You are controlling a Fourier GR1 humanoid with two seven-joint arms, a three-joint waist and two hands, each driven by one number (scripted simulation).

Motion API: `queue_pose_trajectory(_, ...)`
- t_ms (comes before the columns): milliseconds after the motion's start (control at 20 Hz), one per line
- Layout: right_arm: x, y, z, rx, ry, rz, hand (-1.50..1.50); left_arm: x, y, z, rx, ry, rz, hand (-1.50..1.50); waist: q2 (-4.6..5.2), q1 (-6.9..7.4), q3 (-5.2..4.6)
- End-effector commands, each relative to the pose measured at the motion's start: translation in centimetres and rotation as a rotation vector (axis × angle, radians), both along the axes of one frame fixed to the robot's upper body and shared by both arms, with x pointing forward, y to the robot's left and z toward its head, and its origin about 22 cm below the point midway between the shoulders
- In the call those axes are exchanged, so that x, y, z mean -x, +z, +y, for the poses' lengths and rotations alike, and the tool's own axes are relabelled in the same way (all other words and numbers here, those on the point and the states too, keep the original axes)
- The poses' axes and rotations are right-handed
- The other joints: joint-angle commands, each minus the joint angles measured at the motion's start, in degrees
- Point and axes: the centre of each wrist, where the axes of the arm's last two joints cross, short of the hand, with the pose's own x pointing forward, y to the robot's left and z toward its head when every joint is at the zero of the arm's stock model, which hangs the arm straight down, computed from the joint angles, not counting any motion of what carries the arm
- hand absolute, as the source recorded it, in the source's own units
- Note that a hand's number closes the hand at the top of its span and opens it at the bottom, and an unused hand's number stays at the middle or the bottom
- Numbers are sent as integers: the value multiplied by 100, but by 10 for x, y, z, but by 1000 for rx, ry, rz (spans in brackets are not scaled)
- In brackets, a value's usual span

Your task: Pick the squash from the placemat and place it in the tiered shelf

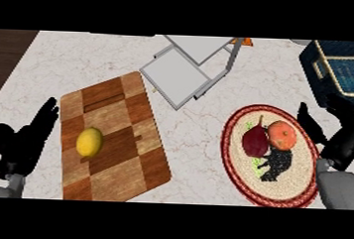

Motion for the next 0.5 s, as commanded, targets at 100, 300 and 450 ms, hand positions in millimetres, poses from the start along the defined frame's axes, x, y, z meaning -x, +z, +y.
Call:
queue_pose_trajectory(100, -18, -35, 89, 55, -142, 45, -150, -5, 7, 1, 20, -13, -7, 0, -65, 36, 3)
queue_pose_trajectory(300, -5, -73, 54, 140, -242, 275, -150, -1, 4, 6, -8, 3, -7, 0, -63, 40, -39)
queue_pose_trajectory(450, -7, -80, 49, 117, -272, 412, -150, 4, 4, 14, -9, -10, 1, 0, -95, 35, -52)
